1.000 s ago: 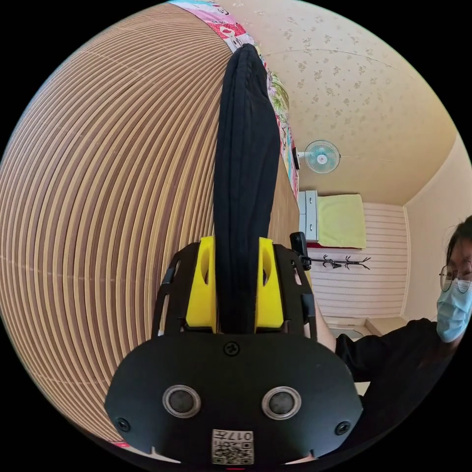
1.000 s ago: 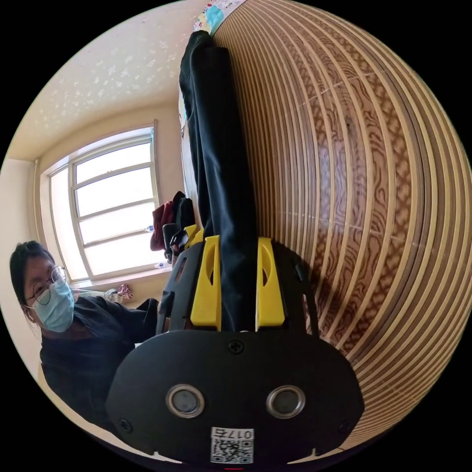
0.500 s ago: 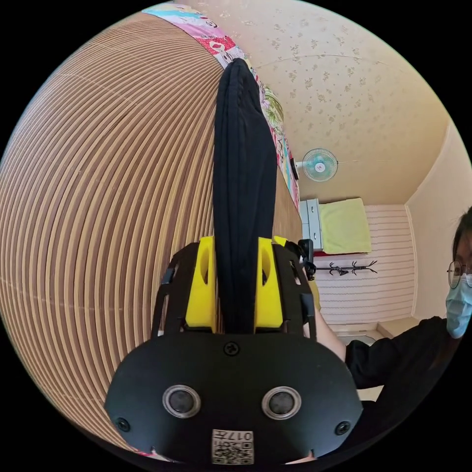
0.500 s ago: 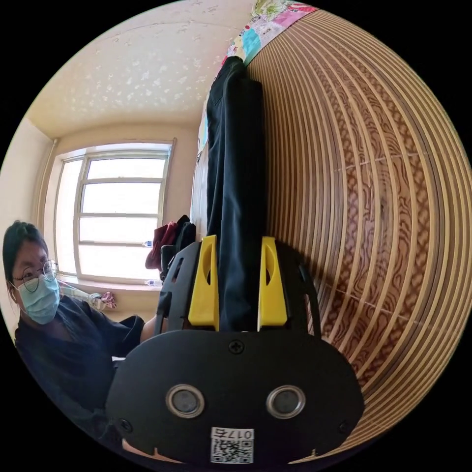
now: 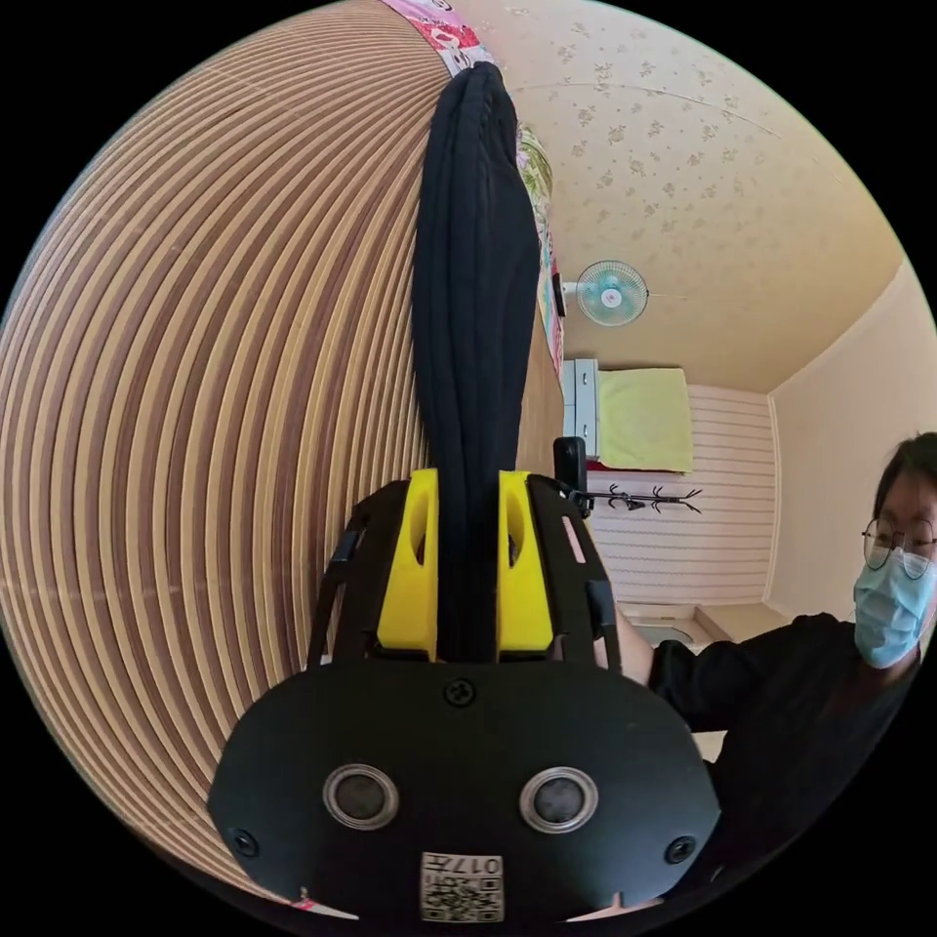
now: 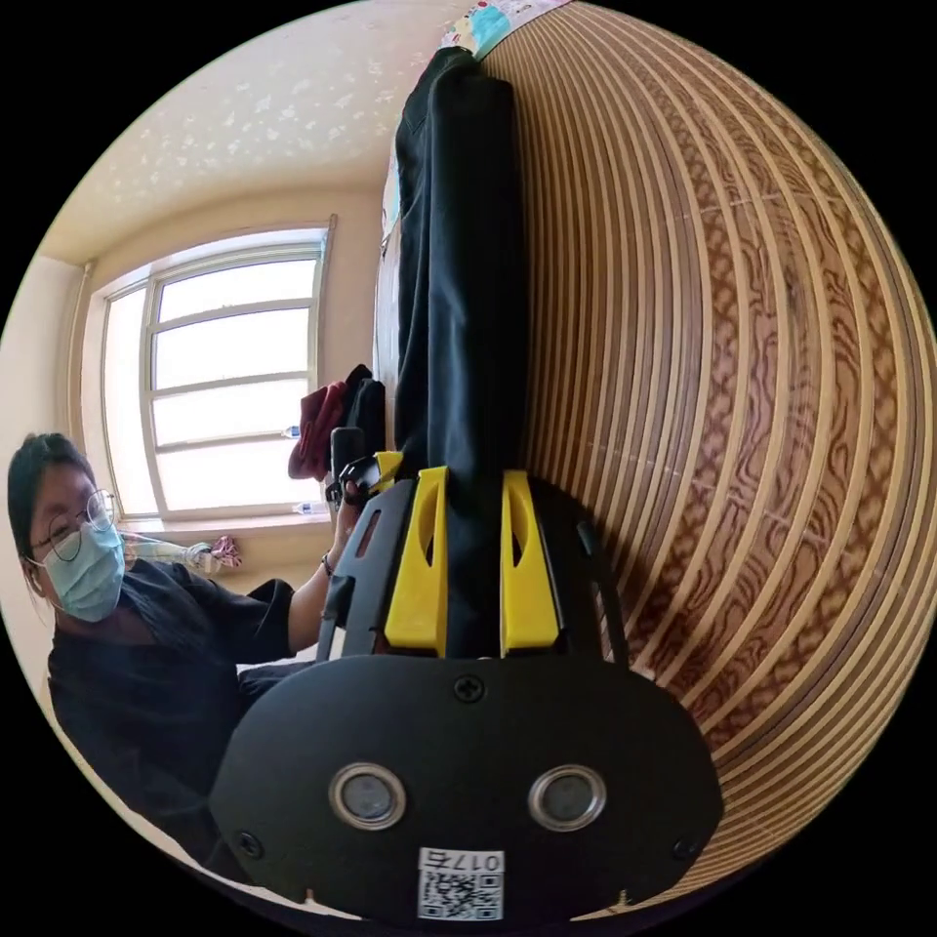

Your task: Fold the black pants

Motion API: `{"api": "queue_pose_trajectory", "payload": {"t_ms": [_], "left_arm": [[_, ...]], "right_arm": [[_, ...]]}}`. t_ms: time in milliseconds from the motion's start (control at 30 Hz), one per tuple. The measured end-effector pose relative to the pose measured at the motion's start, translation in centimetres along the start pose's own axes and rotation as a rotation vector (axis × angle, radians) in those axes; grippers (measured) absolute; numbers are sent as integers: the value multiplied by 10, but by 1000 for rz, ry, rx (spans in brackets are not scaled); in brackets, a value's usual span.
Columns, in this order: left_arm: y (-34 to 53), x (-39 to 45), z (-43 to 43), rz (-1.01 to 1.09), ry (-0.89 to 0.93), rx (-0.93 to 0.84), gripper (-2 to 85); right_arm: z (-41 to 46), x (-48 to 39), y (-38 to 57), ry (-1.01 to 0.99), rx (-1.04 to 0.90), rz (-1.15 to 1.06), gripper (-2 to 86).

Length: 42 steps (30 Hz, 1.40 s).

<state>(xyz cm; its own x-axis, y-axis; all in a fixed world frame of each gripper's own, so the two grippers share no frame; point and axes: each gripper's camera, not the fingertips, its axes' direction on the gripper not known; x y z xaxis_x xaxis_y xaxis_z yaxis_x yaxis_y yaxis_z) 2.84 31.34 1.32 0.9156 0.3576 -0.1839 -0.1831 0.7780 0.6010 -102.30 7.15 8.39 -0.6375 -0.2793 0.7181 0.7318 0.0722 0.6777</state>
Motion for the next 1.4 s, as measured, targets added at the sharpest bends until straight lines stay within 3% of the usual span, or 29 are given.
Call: {"api": "queue_pose_trajectory", "payload": {"t_ms": [133,367,600,700,1033,1200,1400], "left_arm": [[4,2,-2,57,57,-70,62],[61,44,-30,214,342,-36,59],[134,123,-42,277,235,26,64],[156,168,-56,322,293,50,60],[217,407,-136,708,236,144,53],[245,522,-168,879,343,223,53],[205,570,-169,831,283,233,53]], "right_arm": [[-2,10,-2,-114,-73,-16,68],[-38,-20,75,-415,116,-161,30],[-46,-69,141,-413,197,-205,24],[-51,-100,164,-442,216,-240,23],[-90,-325,237,-368,254,-675,22],[-112,-426,259,-427,285,-930,20],[-123,-498,250,-348,335,-1057,17]]}}
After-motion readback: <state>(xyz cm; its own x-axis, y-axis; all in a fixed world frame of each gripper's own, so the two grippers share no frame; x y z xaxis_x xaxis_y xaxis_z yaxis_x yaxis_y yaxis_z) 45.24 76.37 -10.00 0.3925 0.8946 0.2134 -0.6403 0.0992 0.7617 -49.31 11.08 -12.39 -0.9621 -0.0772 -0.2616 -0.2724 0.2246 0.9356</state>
